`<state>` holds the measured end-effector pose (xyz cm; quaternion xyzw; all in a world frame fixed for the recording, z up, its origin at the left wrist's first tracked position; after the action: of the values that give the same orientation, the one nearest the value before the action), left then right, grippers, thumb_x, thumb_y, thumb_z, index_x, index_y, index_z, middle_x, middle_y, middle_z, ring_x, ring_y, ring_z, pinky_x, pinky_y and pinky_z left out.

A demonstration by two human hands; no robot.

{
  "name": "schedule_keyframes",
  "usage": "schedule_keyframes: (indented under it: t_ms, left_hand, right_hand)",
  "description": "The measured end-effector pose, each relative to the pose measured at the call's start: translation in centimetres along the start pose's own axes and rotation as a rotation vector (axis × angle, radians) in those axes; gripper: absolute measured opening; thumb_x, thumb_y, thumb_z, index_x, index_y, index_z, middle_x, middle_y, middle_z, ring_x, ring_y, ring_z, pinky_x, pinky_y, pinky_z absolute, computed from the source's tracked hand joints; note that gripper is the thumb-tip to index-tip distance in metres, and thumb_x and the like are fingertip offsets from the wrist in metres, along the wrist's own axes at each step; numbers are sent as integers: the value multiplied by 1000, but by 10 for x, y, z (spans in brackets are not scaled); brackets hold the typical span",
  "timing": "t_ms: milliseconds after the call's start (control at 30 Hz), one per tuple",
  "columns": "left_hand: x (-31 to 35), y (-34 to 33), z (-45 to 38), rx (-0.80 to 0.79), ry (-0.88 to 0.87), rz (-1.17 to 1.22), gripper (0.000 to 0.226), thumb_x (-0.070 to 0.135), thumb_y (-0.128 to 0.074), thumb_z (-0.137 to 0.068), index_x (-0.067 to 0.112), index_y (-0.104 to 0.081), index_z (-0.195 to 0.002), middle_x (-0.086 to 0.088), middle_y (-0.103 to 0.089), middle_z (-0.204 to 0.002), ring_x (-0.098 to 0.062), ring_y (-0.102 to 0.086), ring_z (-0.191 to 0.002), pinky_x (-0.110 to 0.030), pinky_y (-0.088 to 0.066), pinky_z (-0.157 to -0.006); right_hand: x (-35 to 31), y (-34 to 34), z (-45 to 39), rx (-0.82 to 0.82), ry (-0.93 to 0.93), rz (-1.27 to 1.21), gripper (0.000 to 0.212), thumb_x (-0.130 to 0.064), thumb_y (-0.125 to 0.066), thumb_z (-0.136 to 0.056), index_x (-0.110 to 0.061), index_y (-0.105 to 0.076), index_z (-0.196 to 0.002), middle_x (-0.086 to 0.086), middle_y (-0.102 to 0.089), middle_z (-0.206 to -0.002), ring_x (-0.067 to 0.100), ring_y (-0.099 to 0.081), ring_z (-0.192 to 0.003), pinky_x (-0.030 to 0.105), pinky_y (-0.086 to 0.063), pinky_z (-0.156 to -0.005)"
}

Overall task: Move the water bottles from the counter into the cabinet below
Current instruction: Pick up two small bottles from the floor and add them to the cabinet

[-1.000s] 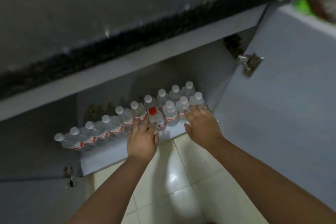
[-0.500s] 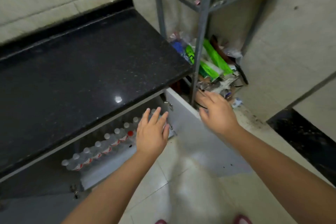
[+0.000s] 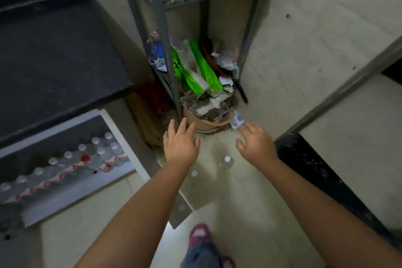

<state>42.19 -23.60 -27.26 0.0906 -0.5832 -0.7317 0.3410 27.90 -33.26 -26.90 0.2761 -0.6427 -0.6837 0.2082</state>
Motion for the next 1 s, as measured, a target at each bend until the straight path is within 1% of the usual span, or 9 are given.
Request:
schedule_keyframes:
  t_ms: [100, 167, 267, 433, 500, 533, 600, 800, 1000]
  left_hand:
    - [-8, -34, -26, -64, 107, 31, 47, 36, -32, -100, 25, -27, -146, 2, -14, -160, -27, -2, -149, -44, -16, -120]
    - [-15, -55, -45, -101, 181, 76, 47, 35, -32, -100, 24, -27, -146, 2, -15, -160, -28, -2, -149, -45, -15, -120]
    - [-23, -90, -74, -167, 254, 113, 48, 34, -33, -100, 24, -25, -147, 1, -15, -160, -28, -2, -149, -45, -14, -119]
    - [-45, -166, -109, -281, 342, 80, 49, 34, -32, -100, 24, -25, -147, 0, -14, -160, -28, -6, -148, -44, -19, -118]
    - [-55, -204, -115, -342, 390, 90, 48, 34, -32, -100, 24, -26, -146, 1, -16, -160, -27, -8, -148, -43, -21, -116]
    - [-59, -222, -115, -380, 413, 96, 48, 34, -32, -100, 24, -27, -146, 1, -16, -160, -26, -9, -148, -42, -23, -116]
    - [-66, -263, -113, -448, 446, 103, 48, 36, -32, -100, 24, -26, -146, 2, -15, -160, -26, -9, -148, -41, -23, -116]
    - [-101, -371, -115, -501, 581, 129, 55, 47, -37, -96, 27, -26, -146, 2, -19, -159, -25, -16, -146, -37, -30, -114]
    - [-135, -451, -133, -436, 658, 205, 63, 34, -51, -94, 15, -23, -148, -7, -22, -157, -26, -23, -143, -37, -29, -115]
  right_hand:
    - [8, -37, -24, -114, 37, 5, 29, -14, -80, -54, 0, -74, -79, 21, -75, -84, 36, -72, -72, 41, -59, -58]
    - [12, -64, -41, -228, 39, -12, 35, -10, -84, -59, 3, -72, -90, 25, -73, -98, 41, -70, -86, 49, -57, -71]
    - [22, -104, -68, -281, 88, -18, 33, -5, -87, -50, 4, -73, -79, 26, -74, -83, 41, -71, -71, 48, -58, -59]
    - [43, -185, -92, -432, 140, 11, 27, -13, -79, -52, 1, -74, -74, 22, -75, -79, 37, -73, -67, 44, -58, -54]
    - [48, -216, -96, -509, 139, -2, 33, -13, -76, -68, 2, -71, -97, 28, -69, -109, 40, -68, -98, 45, -57, -79]
    - [52, -235, -96, -574, 119, -8, 39, -14, -67, -82, 0, -62, -118, 27, -54, -133, 37, -55, -121, 42, -47, -99]
    - [55, -280, -90, -726, 166, 18, 46, -23, -44, -97, -8, -39, -140, 13, -23, -156, 27, -26, -142, 31, -27, -115]
    - [70, -402, -81, -907, 249, 76, 55, -39, -40, -97, -15, -28, -145, 9, -18, -158, 26, -21, -143, 33, -23, -117]
    - [92, -489, -87, -928, 254, 71, 57, -31, -46, -96, -14, -26, -146, 10, -23, -155, 28, -23, -142, 35, -30, -114]
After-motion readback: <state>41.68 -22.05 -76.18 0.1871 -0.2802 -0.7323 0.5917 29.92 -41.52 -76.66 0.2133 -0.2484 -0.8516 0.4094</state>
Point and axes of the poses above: each hand's wrist, its own z-axis away from the middle knuckle, its own y-axis out of the back of the hand, x = y × z, the point moved 10 cm from there along -z, towards the middle knuckle
